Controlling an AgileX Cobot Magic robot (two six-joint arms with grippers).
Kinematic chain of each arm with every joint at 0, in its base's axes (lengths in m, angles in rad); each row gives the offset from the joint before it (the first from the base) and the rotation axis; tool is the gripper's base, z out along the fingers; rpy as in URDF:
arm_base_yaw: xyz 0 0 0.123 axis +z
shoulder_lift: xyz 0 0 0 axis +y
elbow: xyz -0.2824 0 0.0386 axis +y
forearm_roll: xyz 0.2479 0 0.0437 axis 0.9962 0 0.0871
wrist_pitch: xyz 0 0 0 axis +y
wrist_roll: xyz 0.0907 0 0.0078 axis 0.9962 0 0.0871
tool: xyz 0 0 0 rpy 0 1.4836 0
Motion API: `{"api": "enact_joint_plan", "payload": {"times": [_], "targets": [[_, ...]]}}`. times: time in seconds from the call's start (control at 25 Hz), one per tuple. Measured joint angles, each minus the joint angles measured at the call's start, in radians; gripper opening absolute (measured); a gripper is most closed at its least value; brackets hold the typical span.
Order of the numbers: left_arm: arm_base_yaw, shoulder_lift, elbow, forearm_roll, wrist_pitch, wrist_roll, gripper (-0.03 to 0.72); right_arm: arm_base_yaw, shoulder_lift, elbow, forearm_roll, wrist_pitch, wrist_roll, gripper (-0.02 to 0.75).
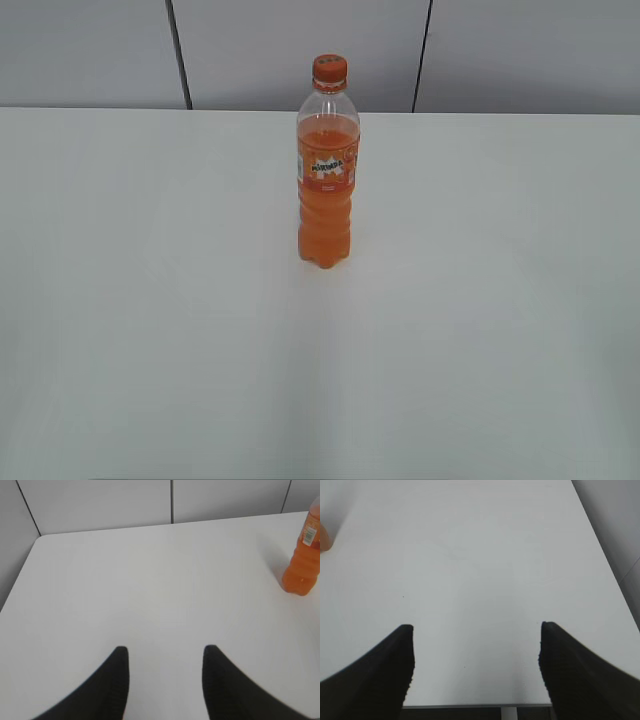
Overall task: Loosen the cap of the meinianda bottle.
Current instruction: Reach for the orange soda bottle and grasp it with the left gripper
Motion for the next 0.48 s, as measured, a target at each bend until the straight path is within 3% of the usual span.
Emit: {"api": "enact_joint_plan", "payload": {"times": [0.48], "targets": [[0.000, 0.015, 0.000, 0.000, -0.001, 0.000, 0.310, 0.000, 0.000, 0.000, 0.000, 0.000, 0.000, 0.583]]}}
